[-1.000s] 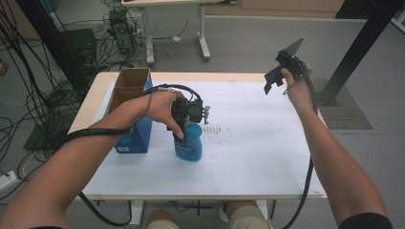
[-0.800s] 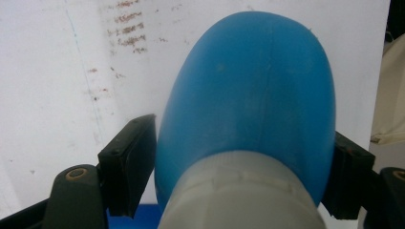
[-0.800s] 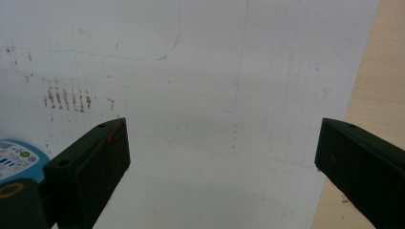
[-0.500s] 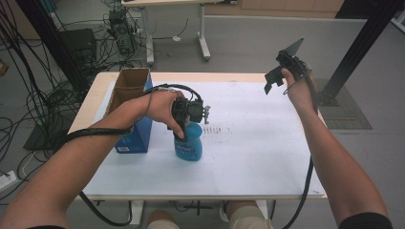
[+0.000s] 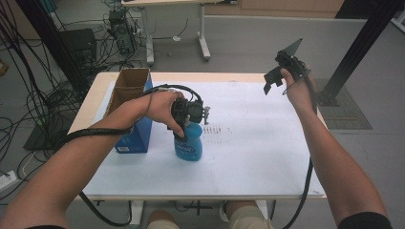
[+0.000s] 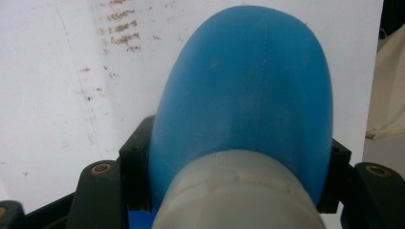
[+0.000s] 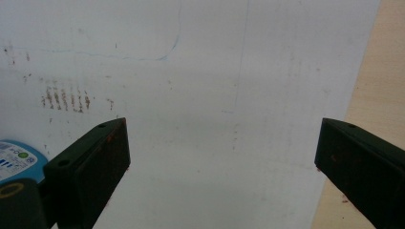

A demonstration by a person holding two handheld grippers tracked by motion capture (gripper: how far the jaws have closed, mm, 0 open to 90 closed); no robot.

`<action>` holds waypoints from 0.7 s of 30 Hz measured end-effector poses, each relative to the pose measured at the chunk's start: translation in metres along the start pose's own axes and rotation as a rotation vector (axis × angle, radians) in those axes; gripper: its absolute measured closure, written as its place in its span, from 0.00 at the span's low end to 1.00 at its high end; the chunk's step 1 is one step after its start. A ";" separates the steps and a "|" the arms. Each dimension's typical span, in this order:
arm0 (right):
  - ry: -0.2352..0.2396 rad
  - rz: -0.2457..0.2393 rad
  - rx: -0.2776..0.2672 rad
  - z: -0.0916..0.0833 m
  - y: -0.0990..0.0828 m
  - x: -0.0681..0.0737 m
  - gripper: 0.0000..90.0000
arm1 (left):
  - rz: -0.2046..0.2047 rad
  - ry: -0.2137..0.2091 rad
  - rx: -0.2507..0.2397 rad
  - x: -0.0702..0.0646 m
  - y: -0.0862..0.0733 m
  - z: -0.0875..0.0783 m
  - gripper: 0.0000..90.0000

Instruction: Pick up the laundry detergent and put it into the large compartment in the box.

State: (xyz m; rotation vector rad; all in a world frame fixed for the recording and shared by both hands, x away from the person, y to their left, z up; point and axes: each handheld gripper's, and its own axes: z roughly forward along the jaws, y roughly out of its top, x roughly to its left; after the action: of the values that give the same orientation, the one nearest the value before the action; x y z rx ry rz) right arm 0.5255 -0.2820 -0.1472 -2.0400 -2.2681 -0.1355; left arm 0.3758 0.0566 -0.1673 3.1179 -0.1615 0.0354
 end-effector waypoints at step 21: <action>-0.006 -0.004 0.007 0.002 0.002 0.003 0.05 | 0.005 -0.004 0.011 0.001 0.003 0.000 0.40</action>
State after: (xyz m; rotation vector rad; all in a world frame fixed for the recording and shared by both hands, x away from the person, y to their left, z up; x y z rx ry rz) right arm 0.5276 -0.2784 -0.1490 -2.0349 -2.2734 -0.1224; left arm 0.3763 0.0536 -0.1672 3.1292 -0.1697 0.0310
